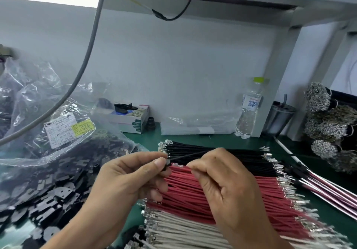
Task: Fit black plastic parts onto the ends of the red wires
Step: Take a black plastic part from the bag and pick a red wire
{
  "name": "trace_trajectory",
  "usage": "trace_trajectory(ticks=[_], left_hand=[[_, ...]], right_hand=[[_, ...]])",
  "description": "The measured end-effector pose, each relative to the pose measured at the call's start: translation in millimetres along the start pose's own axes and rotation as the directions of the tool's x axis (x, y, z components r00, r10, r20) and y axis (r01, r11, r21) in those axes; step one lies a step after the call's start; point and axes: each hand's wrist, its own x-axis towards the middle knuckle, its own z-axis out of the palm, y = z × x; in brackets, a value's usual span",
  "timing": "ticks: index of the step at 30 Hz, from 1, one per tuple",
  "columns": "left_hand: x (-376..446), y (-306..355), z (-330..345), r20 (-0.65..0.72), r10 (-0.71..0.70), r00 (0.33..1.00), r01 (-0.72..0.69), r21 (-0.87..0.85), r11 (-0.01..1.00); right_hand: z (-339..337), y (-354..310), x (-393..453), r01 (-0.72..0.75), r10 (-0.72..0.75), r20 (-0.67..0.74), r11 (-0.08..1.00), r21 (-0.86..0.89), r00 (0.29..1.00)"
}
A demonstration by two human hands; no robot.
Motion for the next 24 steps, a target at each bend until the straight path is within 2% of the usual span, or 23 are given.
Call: trace_trajectory(ticks=[4, 7, 14, 18, 24], left_hand=[[-4, -2, 4, 0.061, -0.035, 0.998, 0.034, 0.009, 0.999], [-5, -2, 6, 0.08, -0.056, 0.995, 0.054, 0.025, 0.998], [-4, 5, 1, 0.092, -0.139, 0.986, 0.132, 0.083, 0.988], [-3, 7, -2, 0.072, -0.183, 0.981, 0.174, 0.109, 0.979], [-3, 8, 0, 0.019, -0.195, 0.981, 0.191, 0.114, 0.975]], right_hand=[[-4, 1, -4, -0.029, 0.028, 0.006, 0.999, 0.031, 1.0], [-5, 0, -5, -0.014, 0.014, 0.013, 1.0, -0.01, 1.0], [-11, 2, -7, 0.183, -0.167, 0.089, 0.956, -0.23, 0.982], [-9, -1, -8, 0.247, -0.226, 0.107, 0.936, -0.251, 0.968], [-9, -1, -9, 0.249, -0.227, 0.114, 0.936, -0.248, 0.967]])
